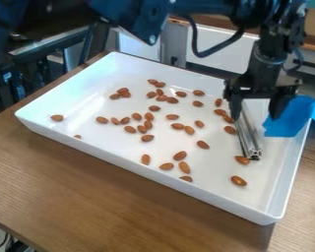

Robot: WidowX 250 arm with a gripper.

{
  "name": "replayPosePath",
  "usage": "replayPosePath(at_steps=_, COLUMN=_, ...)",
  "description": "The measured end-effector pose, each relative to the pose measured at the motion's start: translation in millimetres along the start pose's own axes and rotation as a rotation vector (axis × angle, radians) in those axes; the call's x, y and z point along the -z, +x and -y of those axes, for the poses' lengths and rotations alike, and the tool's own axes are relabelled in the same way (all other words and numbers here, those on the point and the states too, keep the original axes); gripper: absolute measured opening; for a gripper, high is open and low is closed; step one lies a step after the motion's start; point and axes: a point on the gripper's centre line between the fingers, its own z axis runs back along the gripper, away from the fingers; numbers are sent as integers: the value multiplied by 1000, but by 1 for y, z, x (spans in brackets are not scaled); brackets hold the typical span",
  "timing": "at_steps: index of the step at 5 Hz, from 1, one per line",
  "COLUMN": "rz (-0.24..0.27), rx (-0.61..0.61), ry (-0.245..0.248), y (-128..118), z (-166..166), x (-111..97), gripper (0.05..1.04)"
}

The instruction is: Sweep into pile

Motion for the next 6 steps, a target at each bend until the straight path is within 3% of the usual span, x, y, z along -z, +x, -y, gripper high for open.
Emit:
replayPosePath(at_steps=1, rz=-11, rx=0, ry=33, y=-2, z=-3, x=13, gripper=999)
replayPosePath(at_steps=2, rz=-8, rx=-1, ry=35, y=0, z=-1, x=12, gripper=965)
replayPosePath(at_steps=4, rz=-68, rx=13, ry=20, y=-3, z=-9, x=19, gripper=404)
replayPosePath(at_steps=5, rz=-109, rx=7, ry=11, y=1, z=-24, x=21, gripper=375)
replayPosePath(at_steps=6, rz=-118, rx=-11, ry=8, y=7, z=-49, x=22, gripper=375)
